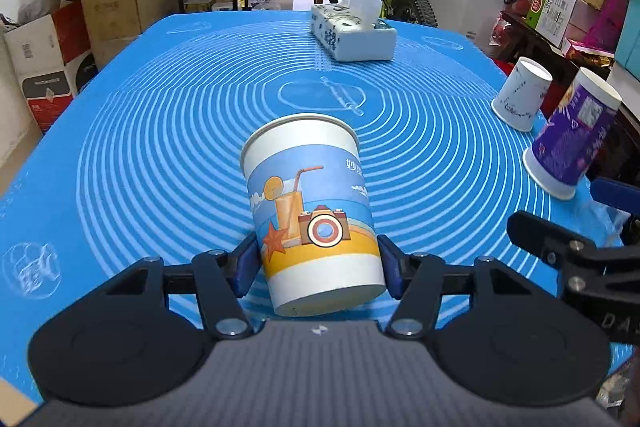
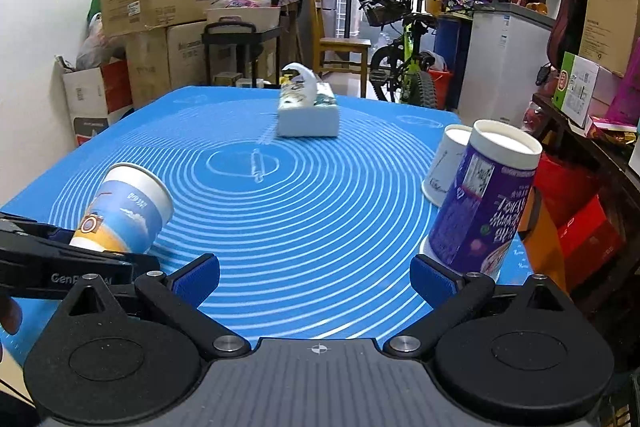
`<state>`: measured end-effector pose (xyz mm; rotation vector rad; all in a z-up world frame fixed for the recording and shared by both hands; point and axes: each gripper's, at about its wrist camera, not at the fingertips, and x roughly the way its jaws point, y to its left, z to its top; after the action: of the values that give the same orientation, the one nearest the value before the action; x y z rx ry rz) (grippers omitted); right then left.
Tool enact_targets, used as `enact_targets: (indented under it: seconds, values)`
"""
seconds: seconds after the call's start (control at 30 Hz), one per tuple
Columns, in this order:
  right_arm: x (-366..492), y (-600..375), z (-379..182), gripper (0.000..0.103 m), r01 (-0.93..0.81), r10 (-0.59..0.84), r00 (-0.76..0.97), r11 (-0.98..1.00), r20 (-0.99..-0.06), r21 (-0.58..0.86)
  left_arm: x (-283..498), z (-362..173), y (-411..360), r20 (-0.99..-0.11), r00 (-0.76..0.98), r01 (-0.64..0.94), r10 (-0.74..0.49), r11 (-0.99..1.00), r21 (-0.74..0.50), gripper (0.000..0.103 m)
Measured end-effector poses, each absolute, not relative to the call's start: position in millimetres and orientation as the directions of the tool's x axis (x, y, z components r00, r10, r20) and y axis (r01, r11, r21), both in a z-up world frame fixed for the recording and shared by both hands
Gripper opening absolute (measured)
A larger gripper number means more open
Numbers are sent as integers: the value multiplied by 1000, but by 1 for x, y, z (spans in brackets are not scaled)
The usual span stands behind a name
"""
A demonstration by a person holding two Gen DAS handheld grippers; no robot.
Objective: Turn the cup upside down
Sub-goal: 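Lift the printed cup off the mat with the left gripper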
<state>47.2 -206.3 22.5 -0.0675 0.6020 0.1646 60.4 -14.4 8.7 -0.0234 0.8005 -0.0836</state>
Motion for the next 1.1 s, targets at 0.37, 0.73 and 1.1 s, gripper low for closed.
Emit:
enact_targets:
  seconds: [0.37,0.73,1.1]
  values:
    - [45,-193,15,101,-189,137,780,982,-611,-21,65,-11,-4,-730,674,78,-112,994,-80,62]
    - [48,-190,11,101,-205,132,770,978,-624,-46,61,-11,2,-710,693,72,-127,992,-107,83]
    - [46,-186,13,101,-219,132,772,973,-622,-66,61,-10,5,-711,693,63,-123,992,-109,85]
